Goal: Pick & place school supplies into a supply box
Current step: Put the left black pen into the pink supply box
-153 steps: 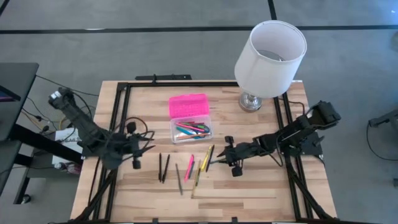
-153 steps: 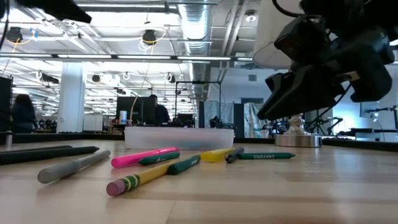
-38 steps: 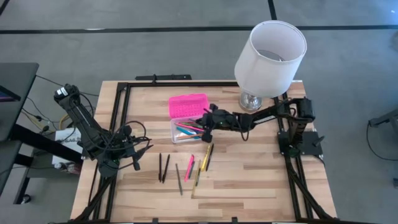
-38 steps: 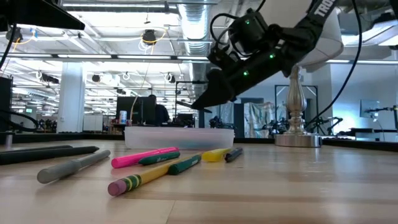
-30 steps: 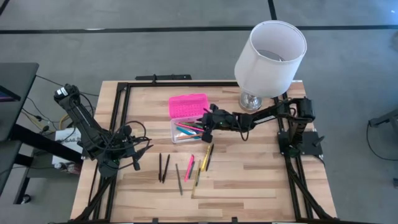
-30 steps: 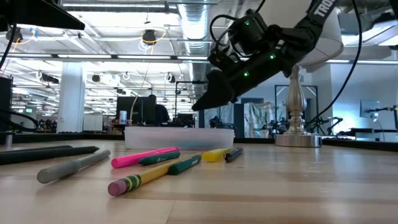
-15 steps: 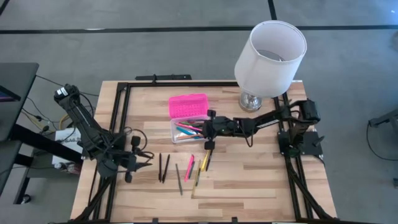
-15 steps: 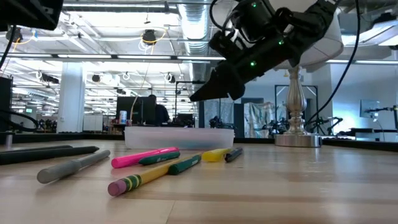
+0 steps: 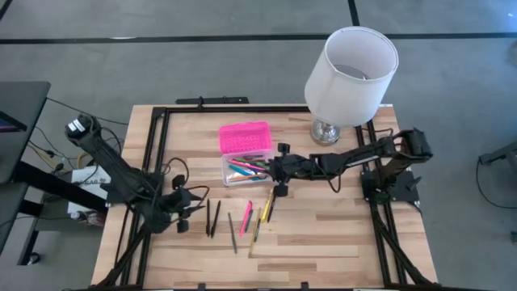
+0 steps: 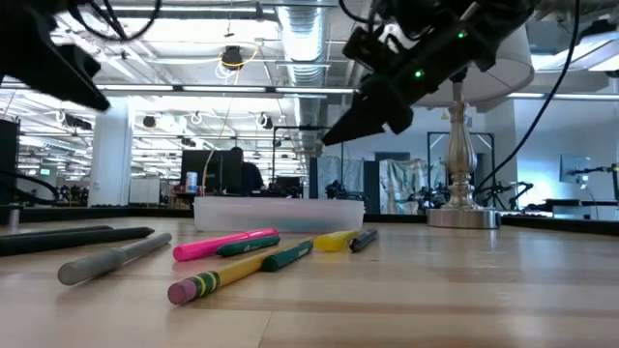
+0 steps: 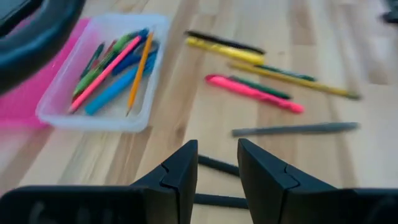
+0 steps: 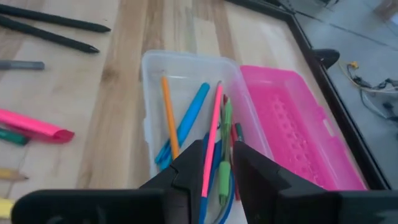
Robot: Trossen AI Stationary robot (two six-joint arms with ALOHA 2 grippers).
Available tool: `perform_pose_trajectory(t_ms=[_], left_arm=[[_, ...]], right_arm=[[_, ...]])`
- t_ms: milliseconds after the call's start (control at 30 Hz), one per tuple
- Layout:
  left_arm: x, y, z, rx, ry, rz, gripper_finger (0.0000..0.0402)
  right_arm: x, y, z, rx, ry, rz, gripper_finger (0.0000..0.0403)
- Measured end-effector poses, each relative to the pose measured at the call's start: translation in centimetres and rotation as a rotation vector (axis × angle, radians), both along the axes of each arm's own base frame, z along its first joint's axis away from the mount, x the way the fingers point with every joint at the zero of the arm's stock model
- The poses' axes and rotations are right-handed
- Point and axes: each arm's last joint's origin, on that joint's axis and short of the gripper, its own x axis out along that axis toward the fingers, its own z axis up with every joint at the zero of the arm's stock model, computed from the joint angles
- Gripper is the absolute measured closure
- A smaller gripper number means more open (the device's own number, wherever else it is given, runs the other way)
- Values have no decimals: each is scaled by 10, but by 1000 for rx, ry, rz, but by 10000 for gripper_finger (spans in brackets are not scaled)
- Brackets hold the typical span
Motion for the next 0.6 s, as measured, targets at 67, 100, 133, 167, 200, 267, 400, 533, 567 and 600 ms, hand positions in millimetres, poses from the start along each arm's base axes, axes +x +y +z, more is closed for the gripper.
perform_pose_trajectory(t_ms=[67,100,133,167,200,267,400,533,567,600], left_arm=[[5,0,-8,-21,28,62,292],[8,0,-13,-34,45,89,292],[10,0,-17,-46,64,113,292],[13,0,-22,-53,88,136,292],[15,1,-26,-59,111,157,292],[20,2,-34,-66,151,195,292],[28,8,-47,-80,220,262,292],[33,13,-54,-84,261,296,292],[34,13,-55,-93,273,300,292],[35,14,-56,-103,285,303,292]], right_arm=[[-3,5,2,-17,-7,-2,321],[-5,8,2,-27,-8,-2,321],[-6,10,3,-36,-10,-5,321],[-8,12,3,-40,-12,-3,321],[-9,13,4,-43,-13,-3,321],[-11,15,6,-48,-18,-5,321],[-12,16,8,-47,-24,-2,321],[-13,15,7,-44,-21,-5,321],[-13,15,7,-42,-22,-6,321],[-13,15,7,-42,-22,-6,321]])
